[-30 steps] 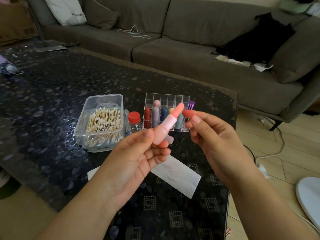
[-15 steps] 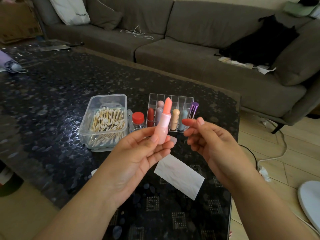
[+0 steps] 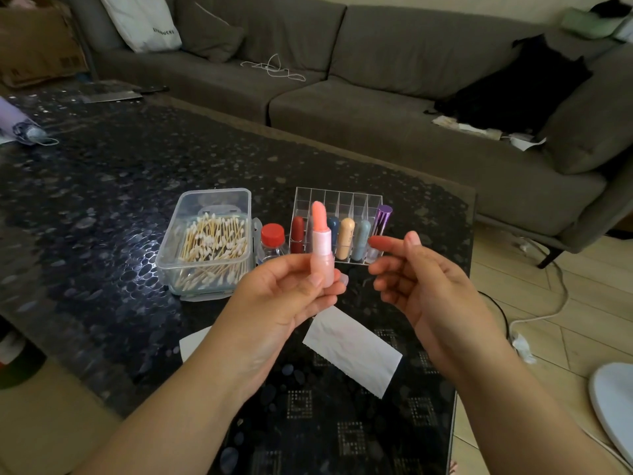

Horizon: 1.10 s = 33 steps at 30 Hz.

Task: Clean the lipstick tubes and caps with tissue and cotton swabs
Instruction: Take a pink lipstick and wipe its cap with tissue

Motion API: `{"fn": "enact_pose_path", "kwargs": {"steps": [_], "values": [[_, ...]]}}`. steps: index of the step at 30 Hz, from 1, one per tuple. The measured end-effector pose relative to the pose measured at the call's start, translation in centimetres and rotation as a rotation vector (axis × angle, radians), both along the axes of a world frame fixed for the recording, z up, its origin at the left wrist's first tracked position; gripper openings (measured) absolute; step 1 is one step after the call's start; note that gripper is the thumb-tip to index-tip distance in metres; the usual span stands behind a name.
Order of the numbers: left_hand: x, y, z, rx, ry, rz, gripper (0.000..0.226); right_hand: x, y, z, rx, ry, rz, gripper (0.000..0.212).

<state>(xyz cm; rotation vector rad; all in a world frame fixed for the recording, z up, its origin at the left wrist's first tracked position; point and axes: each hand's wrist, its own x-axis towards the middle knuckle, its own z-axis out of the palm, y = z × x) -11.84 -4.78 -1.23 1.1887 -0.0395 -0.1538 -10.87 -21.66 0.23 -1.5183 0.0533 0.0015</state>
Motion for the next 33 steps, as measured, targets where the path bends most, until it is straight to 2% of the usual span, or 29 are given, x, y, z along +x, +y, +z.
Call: {"fn": "enact_pose_path", "kwargs": {"steps": [6,12,16,22,27,33], "values": [[0.4,-1.1,-0.3,0.244,-0.071,0.018,0.031,-0.2,-0.8,-0.1,0.005,-0.007,-0.059,0.039],[1.0,-1.8,-0.8,0.373,-0.046,0.037,0.018,-0.4,-1.5,0.2,0.0,-0.025,-0.107,0.037],[1.4,-2.3,-1.1,0.452,-0.051,0.07,0.02,-0.5,-2.0,0.3,0.016,-0.039,-0.134,0.037],[2.1,-2.7,-1.7,0.566,-0.132,0.081,0.018,-0.6,-2.5,0.4,0.044,-0.033,-0.168,0.038],[3.2,-3.4,-2.4,0.731,-0.201,0.167,0.01,-0.5,-2.8,0.9,0.097,-0.043,-0.193,0.037],[4.8,-6.0,-2.8,0.937,-0.272,0.131,0.01,-0.5,-3.8,1.2,0.149,-0.056,-0.236,0.037]]}}
